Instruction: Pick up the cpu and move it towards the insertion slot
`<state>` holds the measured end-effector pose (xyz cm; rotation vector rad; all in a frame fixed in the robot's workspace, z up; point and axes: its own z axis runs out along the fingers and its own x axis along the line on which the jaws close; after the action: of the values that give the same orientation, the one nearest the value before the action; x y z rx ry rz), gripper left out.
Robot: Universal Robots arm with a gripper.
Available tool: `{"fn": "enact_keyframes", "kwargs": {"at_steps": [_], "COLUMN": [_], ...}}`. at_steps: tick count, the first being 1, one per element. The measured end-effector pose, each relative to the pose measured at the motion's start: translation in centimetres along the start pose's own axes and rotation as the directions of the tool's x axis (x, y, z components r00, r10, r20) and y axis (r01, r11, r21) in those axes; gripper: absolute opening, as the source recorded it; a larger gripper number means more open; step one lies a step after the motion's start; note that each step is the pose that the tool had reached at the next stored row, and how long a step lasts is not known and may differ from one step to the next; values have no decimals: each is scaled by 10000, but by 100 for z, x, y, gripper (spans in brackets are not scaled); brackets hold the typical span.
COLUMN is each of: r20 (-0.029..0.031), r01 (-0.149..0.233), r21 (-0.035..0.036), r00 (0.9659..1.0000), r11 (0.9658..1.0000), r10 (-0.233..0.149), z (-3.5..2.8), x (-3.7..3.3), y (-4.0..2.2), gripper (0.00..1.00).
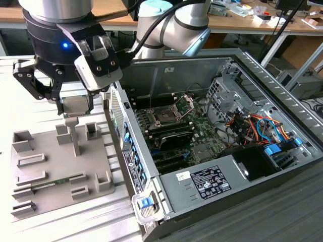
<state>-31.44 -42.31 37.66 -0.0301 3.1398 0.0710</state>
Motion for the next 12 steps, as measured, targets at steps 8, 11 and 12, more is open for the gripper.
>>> {"fn": "enact_keyframes", "kwargs": {"at_steps": [8,11,12], "r20": [0,0,0], "r01": [0,0,1], "r21": [0,0,0], "r00": [10000,10000,10000], "r11": [10000,10000,10000], "r10": [0,0,-1], "z": [0,0,0], "x": [-98,-124,-134], "y": [-2,-3,-3], "gripper": [55,55,55]}}
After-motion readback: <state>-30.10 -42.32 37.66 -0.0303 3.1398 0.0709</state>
